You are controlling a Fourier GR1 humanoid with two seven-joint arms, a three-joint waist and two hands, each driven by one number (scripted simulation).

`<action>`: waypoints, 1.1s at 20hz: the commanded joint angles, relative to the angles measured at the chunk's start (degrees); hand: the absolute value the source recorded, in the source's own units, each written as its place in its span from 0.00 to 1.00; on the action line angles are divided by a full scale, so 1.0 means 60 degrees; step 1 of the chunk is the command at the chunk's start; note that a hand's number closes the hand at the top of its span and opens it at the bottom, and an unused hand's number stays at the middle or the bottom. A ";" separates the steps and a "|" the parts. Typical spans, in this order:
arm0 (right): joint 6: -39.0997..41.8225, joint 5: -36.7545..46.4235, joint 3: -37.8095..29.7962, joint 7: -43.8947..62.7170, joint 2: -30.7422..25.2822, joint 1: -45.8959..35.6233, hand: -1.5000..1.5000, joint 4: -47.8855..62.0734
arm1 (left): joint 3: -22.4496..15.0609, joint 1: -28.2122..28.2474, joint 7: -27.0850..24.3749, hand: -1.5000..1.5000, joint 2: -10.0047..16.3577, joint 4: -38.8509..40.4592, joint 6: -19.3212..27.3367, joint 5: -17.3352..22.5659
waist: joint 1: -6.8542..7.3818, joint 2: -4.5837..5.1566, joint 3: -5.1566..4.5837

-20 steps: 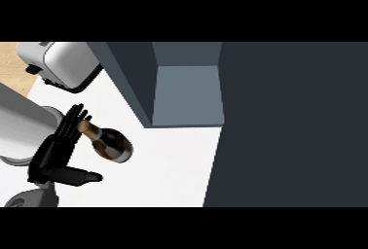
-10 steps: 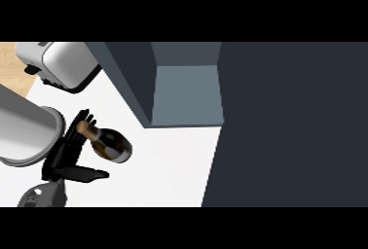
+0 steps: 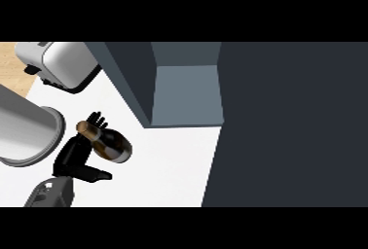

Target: Pick up the wine, place it into the cabinet and close the cabinet

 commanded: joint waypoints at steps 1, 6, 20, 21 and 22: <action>0.0180 0.0723 0.0286 -0.0189 -0.0703 0.1500 0.00 -0.1984 | -0.0091 -0.0278 -0.0335 0.00 -0.0092 0.0641 -0.0166 -0.0135 | -0.0011 -0.0004 0.0017; -0.0245 0.1265 0.0637 0.0268 -0.0465 0.0886 0.00 -0.1831 | -0.0294 -0.0063 -0.1496 0.00 -0.0157 0.1351 -0.0208 -0.0555 | 0.0012 -0.0014 0.0002; -0.0565 0.1093 0.0859 -0.0259 -0.1084 0.1211 0.00 -0.1924 | -0.0119 -0.1155 -0.2249 1.00 -0.0582 0.2415 0.0532 -0.0483 | -0.0052 -0.0016 0.0008; -0.0508 0.1024 0.0694 0.0186 -0.0763 0.0531 0.00 -0.1490 | -0.0054 -0.1238 -0.2251 1.00 -0.0296 0.2324 0.0391 -0.0418 | 0.0080 0.0001 0.0005; -0.0460 0.0694 0.0655 -0.0448 -0.0924 0.0975 0.00 -0.1528 | -0.0128 -0.1121 -0.2783 1.00 -0.0457 0.2422 0.0711 -0.0590 | 0.0036 0.0011 0.0009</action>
